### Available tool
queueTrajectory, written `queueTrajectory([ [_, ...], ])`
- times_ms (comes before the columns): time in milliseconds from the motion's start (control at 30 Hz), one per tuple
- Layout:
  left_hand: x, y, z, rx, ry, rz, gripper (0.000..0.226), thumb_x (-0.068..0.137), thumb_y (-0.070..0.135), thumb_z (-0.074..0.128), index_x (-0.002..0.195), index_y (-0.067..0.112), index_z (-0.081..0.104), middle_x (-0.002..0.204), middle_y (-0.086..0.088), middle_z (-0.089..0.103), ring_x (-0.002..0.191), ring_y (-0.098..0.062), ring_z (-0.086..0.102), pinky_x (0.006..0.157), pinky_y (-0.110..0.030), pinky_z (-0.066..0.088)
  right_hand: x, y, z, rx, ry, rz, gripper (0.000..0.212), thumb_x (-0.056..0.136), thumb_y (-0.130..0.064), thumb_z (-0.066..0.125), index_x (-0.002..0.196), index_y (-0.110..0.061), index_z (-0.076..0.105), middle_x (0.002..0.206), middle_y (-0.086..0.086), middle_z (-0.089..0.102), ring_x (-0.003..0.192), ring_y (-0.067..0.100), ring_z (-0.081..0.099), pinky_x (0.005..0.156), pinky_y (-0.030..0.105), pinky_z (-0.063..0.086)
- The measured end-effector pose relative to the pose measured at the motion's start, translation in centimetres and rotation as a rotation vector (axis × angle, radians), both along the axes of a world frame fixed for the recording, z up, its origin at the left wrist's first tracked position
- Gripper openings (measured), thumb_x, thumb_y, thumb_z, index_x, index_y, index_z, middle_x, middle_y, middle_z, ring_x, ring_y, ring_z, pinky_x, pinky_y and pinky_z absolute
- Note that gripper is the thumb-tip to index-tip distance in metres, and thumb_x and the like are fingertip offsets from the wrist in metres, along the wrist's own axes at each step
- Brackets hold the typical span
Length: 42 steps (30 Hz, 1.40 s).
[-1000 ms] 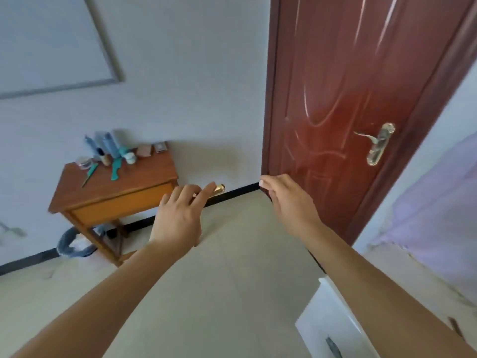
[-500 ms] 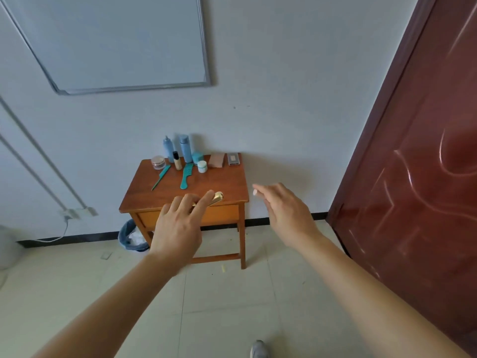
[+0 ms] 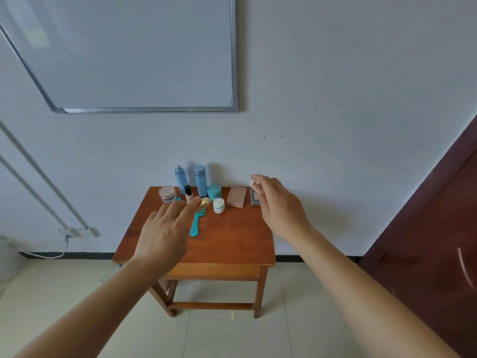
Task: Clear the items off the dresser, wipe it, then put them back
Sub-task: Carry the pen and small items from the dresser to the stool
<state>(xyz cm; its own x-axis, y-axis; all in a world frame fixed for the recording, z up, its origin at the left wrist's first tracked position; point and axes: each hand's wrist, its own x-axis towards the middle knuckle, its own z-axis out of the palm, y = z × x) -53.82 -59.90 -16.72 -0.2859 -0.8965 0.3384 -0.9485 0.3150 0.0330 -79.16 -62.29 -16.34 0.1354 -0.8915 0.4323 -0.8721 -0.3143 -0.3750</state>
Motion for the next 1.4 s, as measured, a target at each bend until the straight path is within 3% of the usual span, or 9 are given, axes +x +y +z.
queueTrajectory([
  [167, 3.6, -8.1, -2.5, 0.098, 0.182, 0.131, 0.060, 0.094, 0.020, 0.058, 0.146, 0.028, 0.029, 0.139, -0.001, 0.049, 0.114, -0.019, 0.055, 0.071, -0.025, 0.051, 4.1, -7.3, -2.4, 0.056, 0.015, -0.008, 0.015, 0.101, -0.023, 0.046, 0.116, -0.023, 0.048, 0.110, -0.001, 0.060, 0.079, 0.018, 0.063, 0.061, 0.028, 0.049],
  [300, 7.2, -14.9, -5.9, 0.231, 0.344, 0.122, 0.034, 0.099, 0.026, 0.049, 0.131, 0.026, 0.036, 0.118, -0.001, 0.060, 0.077, -0.010, 0.056, 0.051, -0.012, 0.038, 7.4, -13.2, -5.4, 0.134, 0.002, -0.069, 0.013, 0.099, -0.023, 0.050, 0.109, -0.026, 0.058, 0.111, -0.006, 0.061, 0.089, 0.015, 0.064, 0.071, 0.033, 0.054],
  [367, 8.9, -18.4, -7.3, 0.311, 0.349, 0.078, 0.027, 0.099, 0.024, 0.049, 0.124, 0.026, 0.037, 0.106, 0.000, 0.060, 0.065, -0.008, 0.053, 0.047, -0.011, 0.036, 9.2, -16.2, -6.7, 0.189, -0.009, -0.107, 0.018, 0.099, -0.025, 0.051, 0.114, -0.027, 0.062, 0.115, -0.009, 0.061, 0.098, 0.012, 0.062, 0.076, 0.028, 0.052],
  [533, 11.3, -24.4, -11.3, 0.478, 0.323, -0.020, 0.032, 0.095, 0.015, 0.057, 0.125, 0.023, 0.050, 0.116, 0.002, 0.056, 0.079, -0.010, 0.057, 0.060, -0.009, 0.042, 12.8, -20.5, -10.8, 0.362, -0.015, -0.186, 0.024, 0.099, -0.029, 0.054, 0.122, -0.029, 0.060, 0.127, -0.010, 0.057, 0.102, 0.010, 0.062, 0.068, 0.006, 0.038],
  [833, 11.0, -28.5, -21.8, 0.824, 0.351, 0.075, 0.036, 0.094, 0.013, 0.057, 0.126, 0.027, 0.049, 0.126, 0.002, 0.049, 0.089, -0.009, 0.054, 0.066, -0.008, 0.041, 15.9, -23.2, -21.2, 0.751, -0.076, -0.199, 0.054, 0.090, -0.021, 0.068, 0.139, -0.032, 0.048, 0.142, -0.008, 0.044, 0.126, 0.017, 0.053, 0.099, 0.029, 0.050],
  [1000, 10.2, -29.5, -25.4, 0.869, 0.286, 0.118, 0.044, 0.096, 0.015, 0.055, 0.137, 0.027, 0.045, 0.132, 0.001, 0.044, 0.091, -0.005, 0.047, 0.051, -0.002, 0.029, 16.7, -25.2, -25.4, 0.815, -0.086, -0.138, 0.058, 0.092, -0.016, 0.064, 0.145, -0.025, 0.043, 0.139, -0.004, 0.043, 0.119, 0.016, 0.056, 0.096, 0.027, 0.050],
  [1067, 10.0, -29.9, -26.2, 0.857, 0.276, 0.139, 0.045, 0.097, 0.017, 0.053, 0.140, 0.027, 0.044, 0.135, 0.002, 0.042, 0.098, -0.005, 0.047, 0.065, -0.001, 0.037, 16.8, -25.6, -26.4, 0.826, -0.053, -0.126, 0.062, 0.093, -0.018, 0.064, 0.148, -0.023, 0.037, 0.138, -0.002, 0.041, 0.119, 0.017, 0.055, 0.096, 0.027, 0.050],
  [1233, 9.9, -30.1, -26.2, 0.900, 0.236, 0.159, 0.050, 0.097, 0.024, 0.054, 0.144, 0.030, 0.039, 0.144, 0.001, 0.038, 0.127, -0.016, 0.045, 0.097, -0.028, 0.047, 16.3, -25.3, -27.0, 0.891, -0.004, -0.109, 0.071, 0.093, -0.024, 0.065, 0.153, -0.024, 0.026, 0.148, 0.003, 0.036, 0.133, 0.020, 0.045, 0.104, 0.032, 0.047],
  [1400, 10.2, -31.1, -22.2, 0.741, 0.098, 0.093, 0.045, 0.099, 0.045, 0.040, 0.142, 0.035, 0.038, 0.153, 0.002, 0.031, 0.141, -0.023, 0.029, 0.110, -0.046, 0.037, 14.2, -25.4, -23.8, 0.760, 0.016, -0.137, 0.043, 0.096, -0.037, 0.057, 0.138, -0.028, 0.047, 0.137, -0.005, 0.052, 0.118, 0.015, 0.058, 0.091, 0.024, 0.051],
])
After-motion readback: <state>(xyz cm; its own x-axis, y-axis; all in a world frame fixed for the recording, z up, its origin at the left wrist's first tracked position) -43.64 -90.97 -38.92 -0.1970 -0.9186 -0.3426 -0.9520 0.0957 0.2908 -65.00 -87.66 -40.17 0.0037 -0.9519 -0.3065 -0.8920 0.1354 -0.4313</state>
